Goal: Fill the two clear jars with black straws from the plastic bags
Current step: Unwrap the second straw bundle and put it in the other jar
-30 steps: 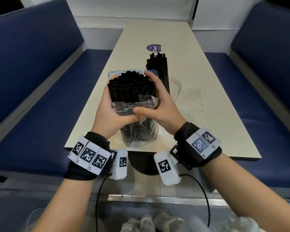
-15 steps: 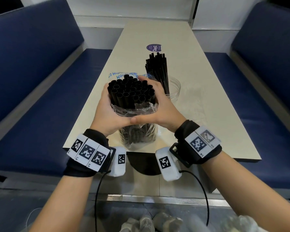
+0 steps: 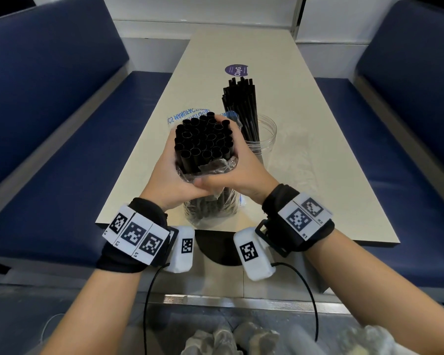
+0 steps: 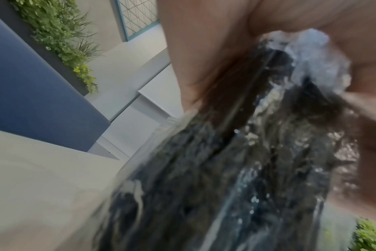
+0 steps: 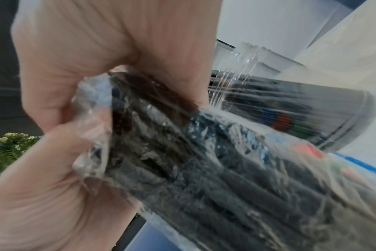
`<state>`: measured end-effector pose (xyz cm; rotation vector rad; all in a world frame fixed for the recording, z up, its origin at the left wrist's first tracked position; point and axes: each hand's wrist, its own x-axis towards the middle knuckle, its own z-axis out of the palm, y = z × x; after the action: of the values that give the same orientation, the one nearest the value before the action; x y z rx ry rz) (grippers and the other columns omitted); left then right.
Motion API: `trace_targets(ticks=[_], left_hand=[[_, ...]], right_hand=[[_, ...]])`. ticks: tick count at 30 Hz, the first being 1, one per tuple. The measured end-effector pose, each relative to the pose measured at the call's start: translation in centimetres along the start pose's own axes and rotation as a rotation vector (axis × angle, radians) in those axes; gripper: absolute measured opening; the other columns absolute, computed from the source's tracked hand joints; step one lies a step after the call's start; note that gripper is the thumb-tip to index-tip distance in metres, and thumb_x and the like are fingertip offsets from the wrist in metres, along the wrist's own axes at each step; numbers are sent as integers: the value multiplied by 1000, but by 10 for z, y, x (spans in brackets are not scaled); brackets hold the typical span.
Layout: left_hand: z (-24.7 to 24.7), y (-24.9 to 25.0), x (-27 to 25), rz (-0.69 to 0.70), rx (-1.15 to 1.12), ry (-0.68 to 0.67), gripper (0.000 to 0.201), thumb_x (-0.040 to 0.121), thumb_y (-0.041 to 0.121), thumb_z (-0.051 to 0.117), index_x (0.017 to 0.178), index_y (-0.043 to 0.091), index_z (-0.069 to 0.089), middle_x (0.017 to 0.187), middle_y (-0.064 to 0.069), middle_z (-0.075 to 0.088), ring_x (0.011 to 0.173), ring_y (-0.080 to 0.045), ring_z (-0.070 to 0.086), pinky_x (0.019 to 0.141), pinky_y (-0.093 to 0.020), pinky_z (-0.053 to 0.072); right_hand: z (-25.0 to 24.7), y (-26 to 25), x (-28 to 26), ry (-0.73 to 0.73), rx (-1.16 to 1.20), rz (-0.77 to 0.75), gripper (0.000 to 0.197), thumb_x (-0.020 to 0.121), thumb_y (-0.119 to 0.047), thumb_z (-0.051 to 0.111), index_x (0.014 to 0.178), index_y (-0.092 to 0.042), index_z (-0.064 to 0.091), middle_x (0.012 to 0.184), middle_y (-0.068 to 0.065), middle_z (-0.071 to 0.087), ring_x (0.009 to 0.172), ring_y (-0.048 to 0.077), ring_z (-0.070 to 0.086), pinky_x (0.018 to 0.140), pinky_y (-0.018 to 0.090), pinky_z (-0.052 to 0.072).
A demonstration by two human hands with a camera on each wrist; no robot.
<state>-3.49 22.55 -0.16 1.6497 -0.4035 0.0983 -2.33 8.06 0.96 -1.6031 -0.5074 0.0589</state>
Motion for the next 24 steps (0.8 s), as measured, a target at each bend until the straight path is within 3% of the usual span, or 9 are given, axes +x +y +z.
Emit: trace_targets(ticks=[2, 4, 7, 10, 13, 16, 18, 21, 24], left_hand=[[-1, 2, -3, 9, 36, -26, 82, 38, 14, 78, 110, 23, 38, 101, 15, 50, 87, 23, 57, 71, 0, 45], [-4, 4, -6, 27, 70, -71, 87, 46, 9, 75, 121, 14, 31, 102, 13, 49, 89, 23, 56, 71, 0, 44], [-9, 0, -10, 8, 4, -78, 109, 45, 24, 80, 135, 0, 24, 113, 9, 52, 101, 12, 59, 80, -8, 47], [-5, -8, -12, -79, -35, 21, 132, 29, 37, 94, 137, 5, 25, 120, 5, 55, 111, -2, 60, 89, -23, 53], [0, -16, -12, -93, 7, 117, 108, 37, 20, 89, 129, 0, 36, 122, -12, 59, 110, -18, 64, 92, -38, 54], [-2, -20, -11, -84, 43, 180, 95, 41, 21, 82, 123, -2, 42, 123, -23, 54, 107, -21, 64, 87, -31, 55], [-5, -23, -12, -66, 58, 185, 97, 41, 21, 84, 124, -4, 42, 123, -26, 53, 109, -25, 62, 88, -33, 54], [-5, -26, -17, -76, 33, 180, 94, 44, 19, 85, 124, -8, 43, 114, -17, 61, 105, -20, 65, 88, -36, 55], [3, -23, -21, -43, -21, 201, 95, 45, 20, 83, 123, -12, 41, 108, -8, 63, 99, -9, 67, 83, -24, 53]], right_hand=[[4, 2, 0, 33, 9, -22, 84, 54, -9, 81, 118, -36, 34, 120, -1, 49, 116, 11, 51, 106, 28, 41], [6, 3, -2, 36, 9, -32, 80, 59, -3, 78, 117, -37, 35, 118, -4, 50, 114, 8, 51, 105, 26, 41], [5, 4, -4, 17, 19, -39, 77, 64, -1, 74, 122, -32, 34, 118, -9, 50, 113, 3, 50, 105, 23, 40], [7, 3, -4, 20, 22, -39, 82, 63, -1, 76, 127, -26, 31, 122, -5, 47, 116, 6, 49, 107, 26, 39], [11, 4, -5, 26, 15, -9, 104, 60, -3, 82, 137, -28, 17, 118, -12, 45, 110, -4, 51, 106, 21, 39], [12, 2, -7, 5, 19, 3, 100, 56, -7, 83, 134, -24, 23, 116, -11, 48, 112, 0, 51, 105, 22, 39], [14, 0, -8, -7, -22, -1, 88, 53, -17, 86, 123, -25, 33, 121, -1, 48, 116, 7, 50, 105, 24, 41], [17, -2, -10, -26, -84, 16, 95, 42, -45, 84, 120, -28, 34, 127, 6, 40, 124, 12, 44, 109, 33, 40], [17, -6, -12, -85, 67, 47, 98, 42, -71, 73, 120, -30, 30, 116, -14, 49, 105, -16, 52, 91, 8, 43]])
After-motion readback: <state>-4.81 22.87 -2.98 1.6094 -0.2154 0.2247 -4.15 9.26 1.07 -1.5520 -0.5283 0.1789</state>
